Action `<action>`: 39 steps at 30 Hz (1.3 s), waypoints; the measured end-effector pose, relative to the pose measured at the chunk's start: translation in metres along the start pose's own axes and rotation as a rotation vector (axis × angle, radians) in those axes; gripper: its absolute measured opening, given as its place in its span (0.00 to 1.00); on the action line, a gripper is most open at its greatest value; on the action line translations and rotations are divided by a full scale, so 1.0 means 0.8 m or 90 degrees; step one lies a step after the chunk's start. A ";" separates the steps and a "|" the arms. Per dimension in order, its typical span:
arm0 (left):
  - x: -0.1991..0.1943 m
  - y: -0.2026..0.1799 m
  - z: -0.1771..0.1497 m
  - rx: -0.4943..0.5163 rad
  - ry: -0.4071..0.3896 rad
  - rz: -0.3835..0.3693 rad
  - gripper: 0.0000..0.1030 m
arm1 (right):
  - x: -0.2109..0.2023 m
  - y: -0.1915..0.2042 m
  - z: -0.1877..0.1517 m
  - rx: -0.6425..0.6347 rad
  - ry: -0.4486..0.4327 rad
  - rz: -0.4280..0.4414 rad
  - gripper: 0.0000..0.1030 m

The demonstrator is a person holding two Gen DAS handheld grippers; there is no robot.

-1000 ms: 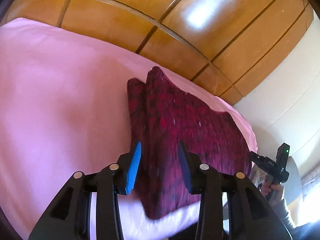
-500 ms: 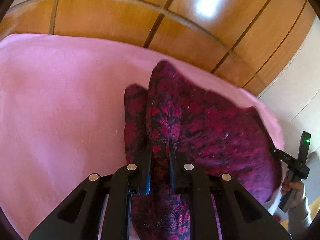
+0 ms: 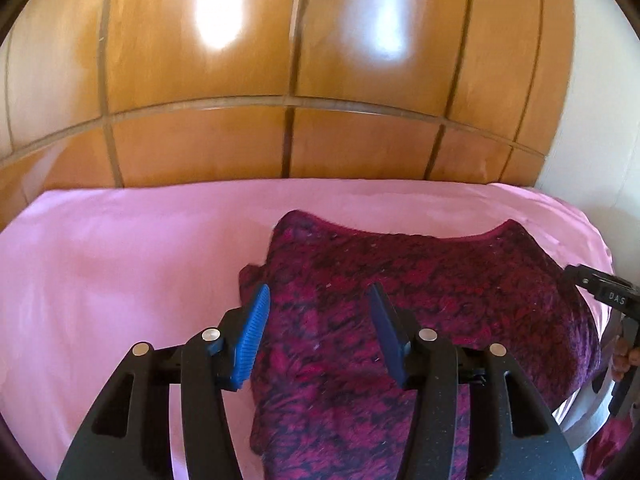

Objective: Fold small clothes

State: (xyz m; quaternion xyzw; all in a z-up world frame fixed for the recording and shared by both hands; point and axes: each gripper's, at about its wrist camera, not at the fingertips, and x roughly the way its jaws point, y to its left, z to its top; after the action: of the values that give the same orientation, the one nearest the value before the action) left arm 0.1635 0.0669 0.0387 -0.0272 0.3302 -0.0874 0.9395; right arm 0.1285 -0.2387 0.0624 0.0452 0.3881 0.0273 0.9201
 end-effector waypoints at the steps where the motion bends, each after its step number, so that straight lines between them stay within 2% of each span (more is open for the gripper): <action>1: 0.005 -0.002 0.003 0.003 0.000 0.000 0.49 | 0.005 0.011 0.002 -0.010 0.007 0.015 0.55; 5: 0.012 -0.011 0.008 0.011 0.001 -0.006 0.49 | 0.031 0.049 0.004 -0.033 0.042 0.060 0.54; 8: 0.018 -0.015 0.010 0.022 0.004 -0.009 0.49 | 0.047 0.074 0.004 -0.049 0.061 0.069 0.54; 13: 0.030 -0.014 0.012 0.030 0.014 -0.010 0.49 | 0.069 0.087 0.003 -0.055 0.080 0.066 0.56; 23: 0.077 0.003 -0.001 0.016 0.066 0.001 0.49 | 0.109 0.079 0.006 -0.043 0.116 0.073 0.57; 25: 0.091 0.011 -0.008 -0.004 0.080 -0.008 0.49 | 0.117 0.075 0.007 -0.037 0.123 0.081 0.58; 30: 0.091 0.021 -0.014 -0.043 0.067 -0.025 0.49 | 0.121 0.070 0.019 -0.018 0.134 0.108 0.61; 33: 0.073 0.023 -0.013 -0.052 0.053 -0.029 0.49 | 0.099 0.045 0.029 0.012 0.107 0.124 0.63; 36: 0.052 0.020 -0.017 -0.050 0.042 -0.019 0.53 | 0.069 -0.006 0.031 0.073 0.060 0.104 0.67; 39: 0.035 0.021 -0.022 -0.076 0.033 -0.036 0.57 | 0.055 -0.058 0.019 0.127 0.052 0.090 0.67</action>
State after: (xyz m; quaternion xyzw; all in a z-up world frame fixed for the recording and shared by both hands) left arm 0.1765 0.0786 0.0064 -0.0906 0.3579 -0.0948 0.9245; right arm 0.1704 -0.2822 0.0367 0.1627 0.4221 0.0554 0.8901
